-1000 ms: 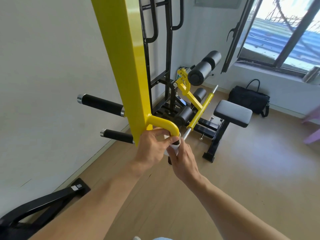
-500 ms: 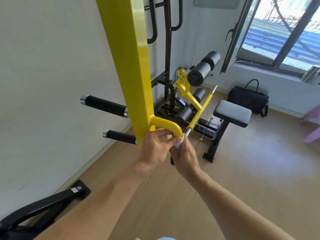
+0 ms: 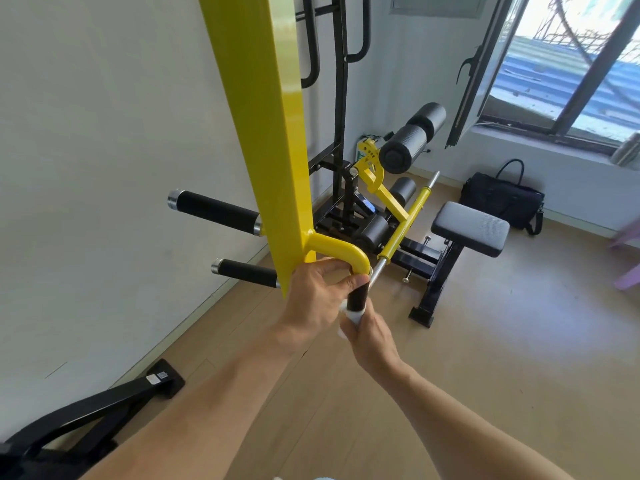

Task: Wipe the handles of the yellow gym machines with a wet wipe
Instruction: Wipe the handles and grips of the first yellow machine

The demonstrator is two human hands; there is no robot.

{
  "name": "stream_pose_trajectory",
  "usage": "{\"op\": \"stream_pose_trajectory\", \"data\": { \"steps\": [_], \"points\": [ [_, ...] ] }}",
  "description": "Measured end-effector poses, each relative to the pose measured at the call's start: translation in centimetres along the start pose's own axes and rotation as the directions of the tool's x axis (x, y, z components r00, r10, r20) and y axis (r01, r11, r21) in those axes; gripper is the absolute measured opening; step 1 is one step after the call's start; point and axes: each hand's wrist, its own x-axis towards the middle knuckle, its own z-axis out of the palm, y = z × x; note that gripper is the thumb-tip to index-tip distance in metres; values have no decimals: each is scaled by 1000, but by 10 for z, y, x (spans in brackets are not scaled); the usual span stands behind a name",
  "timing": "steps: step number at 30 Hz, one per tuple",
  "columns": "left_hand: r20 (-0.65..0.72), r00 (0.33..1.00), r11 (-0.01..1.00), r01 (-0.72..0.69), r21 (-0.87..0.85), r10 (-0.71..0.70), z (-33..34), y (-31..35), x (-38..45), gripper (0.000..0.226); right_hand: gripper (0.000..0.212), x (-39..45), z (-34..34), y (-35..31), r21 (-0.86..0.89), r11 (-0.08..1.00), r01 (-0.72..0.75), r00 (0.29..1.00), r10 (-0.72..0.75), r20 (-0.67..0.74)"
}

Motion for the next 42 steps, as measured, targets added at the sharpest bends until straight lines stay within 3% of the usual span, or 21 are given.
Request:
{"op": "stream_pose_trajectory", "data": {
  "steps": [2,7,9,11,13,19,21,24,28,30,32,34,36,37,39,42],
  "points": [
    [-2,1000,1000,-4,10,4,0,0,1,34,26,-2,0,2,-24,1000,-13,1000,14,23],
    [-25,1000,1000,6,9,-6,1,0,1,32,23,23,-28,-40,137,955,263,949,-231,-216],
    [-26,1000,1000,11,13,-11,2,1,0,31,25,17,-21,-29,118,977,179,976,-161,-149],
    [-23,1000,1000,5,15,-4,2,0,0,31,26,4,-9,-8,20,1000,4,1000,-5,25],
    [-22,1000,1000,-4,11,4,1,0,1,32,24,-2,-5,3,-66,997,-26,994,33,101],
    [-25,999,1000,24,-1,-24,1,3,3,29,27,24,-36,-40,138,958,253,961,-231,-154],
    [-25,999,1000,23,-2,-23,2,3,3,28,30,19,-28,-26,132,976,173,983,-163,-83],
    [-5,1000,1000,21,-11,-21,2,4,2,30,33,0,-11,1,-73,996,-56,985,67,159],
    [97,994,999,54,-3,-54,-7,1,-2,38,28,-9,-10,9,-135,932,-337,871,363,333],
    [196,980,993,62,-97,-42,-17,-3,-15,40,27,-21,-9,2,-159,913,-376,803,407,436],
    [145,989,976,62,-211,-32,-27,-10,-37,41,25,-31,-9,-19,-52,921,-387,813,367,453],
    [-116,989,962,55,-269,-89,-37,-16,-57,27,31,-31,-12,-52,94,924,-371,860,304,410],
    [-358,912,960,108,-258,-198,-49,-22,-71,19,29,-29,-18,-89,189,928,-321,880,219,421],
    [-409,876,954,159,-254,-255,-57,-25,-75,20,22,-29,-21,-105,244,926,-289,889,165,426],
    [-355,855,907,267,-327,-379,-69,-35,-81,28,7,-32,-25,-129,374,897,-238,902,61,427],
    [-186,851,806,362,-467,-491,-80,-42,-90,36,19,-36,-21,-151,422,877,-228,915,44,402]
  ]
}}
